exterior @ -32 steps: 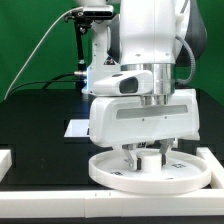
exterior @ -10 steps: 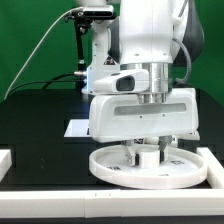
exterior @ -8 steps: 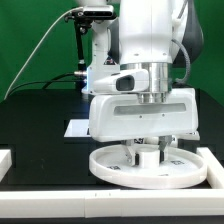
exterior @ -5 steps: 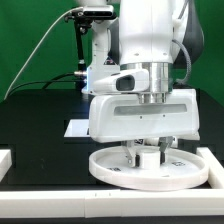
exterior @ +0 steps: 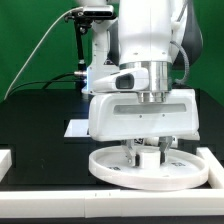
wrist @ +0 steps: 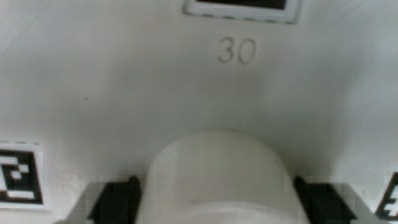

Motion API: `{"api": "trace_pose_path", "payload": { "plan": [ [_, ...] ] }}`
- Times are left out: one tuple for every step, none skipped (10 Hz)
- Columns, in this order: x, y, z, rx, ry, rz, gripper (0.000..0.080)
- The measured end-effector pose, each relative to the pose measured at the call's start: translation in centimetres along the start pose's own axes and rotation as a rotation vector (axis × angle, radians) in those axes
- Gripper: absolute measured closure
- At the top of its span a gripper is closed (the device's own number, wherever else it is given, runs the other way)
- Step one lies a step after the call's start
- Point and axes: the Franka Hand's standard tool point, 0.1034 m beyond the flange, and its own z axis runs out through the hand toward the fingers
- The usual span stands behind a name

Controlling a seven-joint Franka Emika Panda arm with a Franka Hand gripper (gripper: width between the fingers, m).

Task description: Assemble round table

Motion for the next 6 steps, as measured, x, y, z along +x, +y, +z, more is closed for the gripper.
{"api": "trace_pose_path", "payload": {
  "plan": [
    [-0.64, -0.28, 0.01, 0.002, -0.013, 0.001, 0.0393],
    [-1.02, -0.46, 0.18, 0.006, -0.024, 0.008, 0.0393],
    [-1.22, -0.56, 0.36, 0.01, -0.032, 0.017, 0.0393],
    [-1.18, -0.55, 0.48, 0.01, -0.033, 0.02, 0.0393],
    [-1.02, -0.48, 0.59, 0.009, -0.031, 0.022, 0.0393],
    [-0.49, -0.25, 0.67, 0.006, -0.024, 0.023, 0.0393]
  ]
}}
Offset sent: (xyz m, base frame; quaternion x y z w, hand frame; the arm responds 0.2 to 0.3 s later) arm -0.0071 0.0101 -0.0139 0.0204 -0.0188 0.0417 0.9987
